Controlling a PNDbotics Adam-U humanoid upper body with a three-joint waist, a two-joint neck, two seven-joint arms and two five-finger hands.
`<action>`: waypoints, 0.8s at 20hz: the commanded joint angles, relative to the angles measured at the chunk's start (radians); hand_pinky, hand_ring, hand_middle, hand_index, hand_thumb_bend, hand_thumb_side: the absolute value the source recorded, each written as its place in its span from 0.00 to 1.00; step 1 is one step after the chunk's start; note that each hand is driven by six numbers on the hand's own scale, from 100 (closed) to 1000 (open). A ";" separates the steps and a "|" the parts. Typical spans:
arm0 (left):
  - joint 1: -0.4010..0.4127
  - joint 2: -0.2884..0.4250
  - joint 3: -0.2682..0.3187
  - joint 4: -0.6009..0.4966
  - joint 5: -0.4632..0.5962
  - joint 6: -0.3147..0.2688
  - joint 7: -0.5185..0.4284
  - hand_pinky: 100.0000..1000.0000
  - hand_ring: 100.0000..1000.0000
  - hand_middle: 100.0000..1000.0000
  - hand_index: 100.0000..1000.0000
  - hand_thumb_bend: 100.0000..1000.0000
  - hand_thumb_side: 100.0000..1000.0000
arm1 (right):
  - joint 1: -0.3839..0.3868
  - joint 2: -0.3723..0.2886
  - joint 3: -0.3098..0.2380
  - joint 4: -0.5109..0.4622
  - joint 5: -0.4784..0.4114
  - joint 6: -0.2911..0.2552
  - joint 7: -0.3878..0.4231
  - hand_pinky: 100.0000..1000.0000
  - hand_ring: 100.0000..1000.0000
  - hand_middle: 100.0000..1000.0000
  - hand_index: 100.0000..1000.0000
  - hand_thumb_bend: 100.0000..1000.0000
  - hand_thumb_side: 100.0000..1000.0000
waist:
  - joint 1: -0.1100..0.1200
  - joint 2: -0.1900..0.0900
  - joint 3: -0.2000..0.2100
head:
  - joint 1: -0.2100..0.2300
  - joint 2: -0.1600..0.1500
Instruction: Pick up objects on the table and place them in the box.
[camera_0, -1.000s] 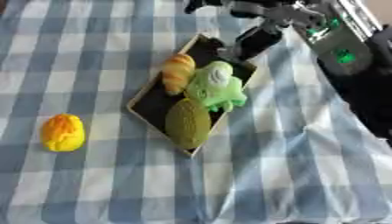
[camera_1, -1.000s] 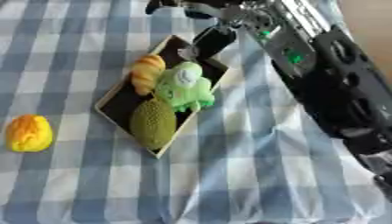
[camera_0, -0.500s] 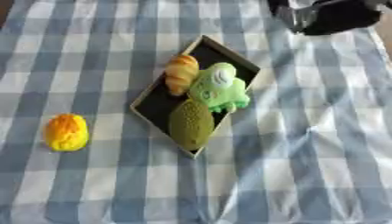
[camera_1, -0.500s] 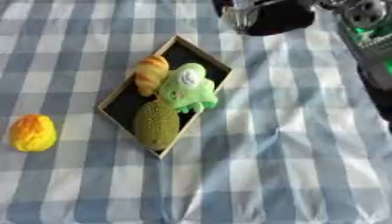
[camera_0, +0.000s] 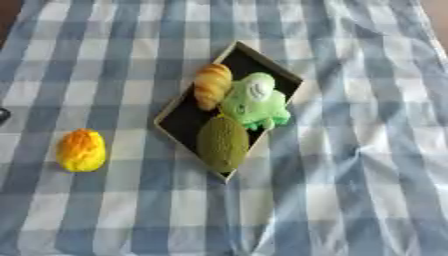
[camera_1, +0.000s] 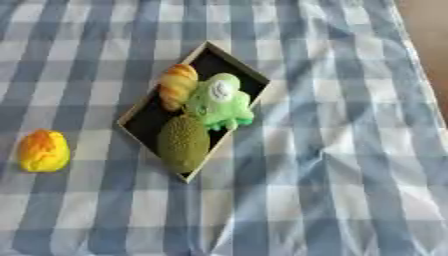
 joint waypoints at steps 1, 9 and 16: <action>0.011 0.054 -0.014 -0.015 -0.018 -0.006 -0.035 0.85 0.90 0.82 0.89 0.43 0.55 | -0.008 -0.031 -0.016 -0.017 -0.003 0.004 -0.009 0.89 0.87 0.77 0.81 0.00 0.32 | 0.018 -0.022 0.001 | 0.006 -0.003; -0.038 0.070 -0.105 -0.015 -0.012 0.027 -0.173 0.86 0.90 0.82 0.90 0.45 0.49 | -0.007 -0.014 -0.008 -0.017 -0.012 0.010 -0.004 0.88 0.87 0.77 0.80 0.00 0.34 | 0.016 -0.026 -0.008 | 0.017 -0.003; -0.142 0.055 -0.182 -0.015 -0.002 0.111 -0.251 0.86 0.90 0.81 0.91 0.48 0.40 | 0.000 0.003 -0.006 -0.017 -0.018 0.022 0.001 0.88 0.86 0.76 0.80 0.00 0.37 | 0.022 -0.029 -0.013 | 0.028 -0.001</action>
